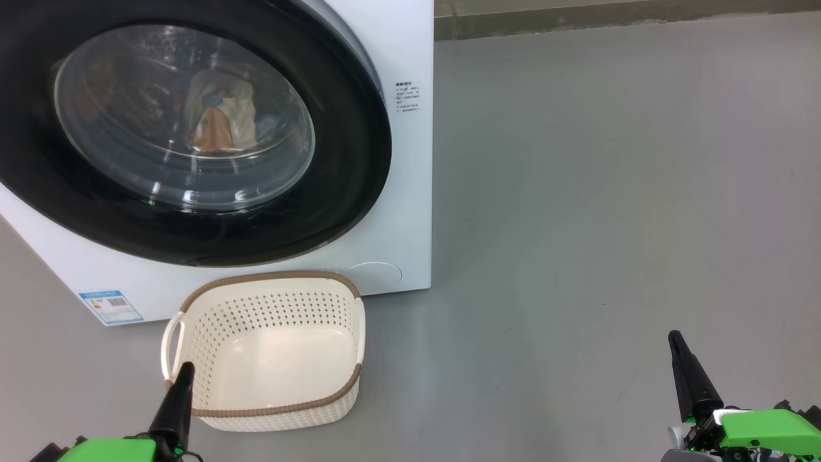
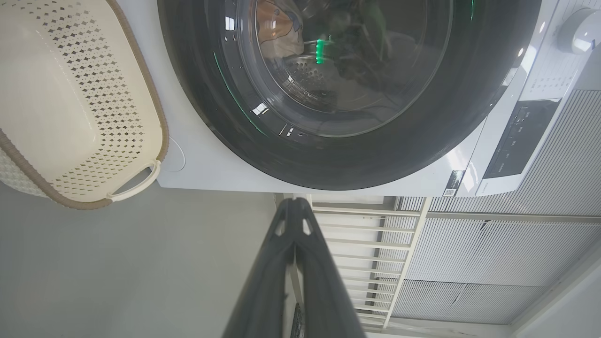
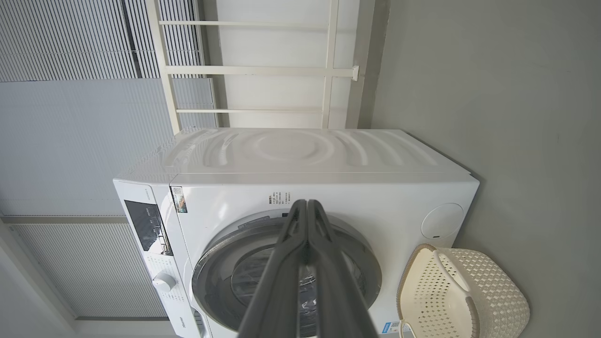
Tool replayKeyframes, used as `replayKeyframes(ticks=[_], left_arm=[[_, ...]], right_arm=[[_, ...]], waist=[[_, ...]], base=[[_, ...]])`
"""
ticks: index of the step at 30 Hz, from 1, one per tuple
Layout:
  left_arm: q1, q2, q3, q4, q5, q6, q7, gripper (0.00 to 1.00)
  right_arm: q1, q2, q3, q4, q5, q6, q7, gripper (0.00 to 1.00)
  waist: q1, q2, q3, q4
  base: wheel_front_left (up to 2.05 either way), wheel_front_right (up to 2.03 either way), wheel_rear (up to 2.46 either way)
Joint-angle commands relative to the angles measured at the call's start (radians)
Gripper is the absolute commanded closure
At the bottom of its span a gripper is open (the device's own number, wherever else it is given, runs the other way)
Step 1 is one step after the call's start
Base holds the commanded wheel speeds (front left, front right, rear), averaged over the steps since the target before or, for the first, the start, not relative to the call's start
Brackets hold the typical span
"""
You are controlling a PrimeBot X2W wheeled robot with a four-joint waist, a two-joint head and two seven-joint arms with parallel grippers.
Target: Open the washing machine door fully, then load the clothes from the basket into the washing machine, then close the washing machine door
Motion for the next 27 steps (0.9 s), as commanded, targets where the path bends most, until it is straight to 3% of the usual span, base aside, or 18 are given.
replayKeyframes(ticks=[1,27], left_arm=[[-0.041,0.016,0.035,-0.029,-0.004,-0.003,0.004,1.00],[-0.041,0.015,0.037,-0.029,-0.003,-0.003,0.006,1.00]], right_arm=[[-0.046,-0.012,0.023,-0.025,0.004,-0.001,0.009,1.00],[-0.046,-0.012,0.023,-0.025,0.004,-0.001,0.009,1.00]], waist=[[-0.0001,-0.0001,0.000,0.000],[-0.0001,-0.0001,0.000,0.000]], base=[[0.00,0.00,0.00],[0.00,0.00,0.00]])
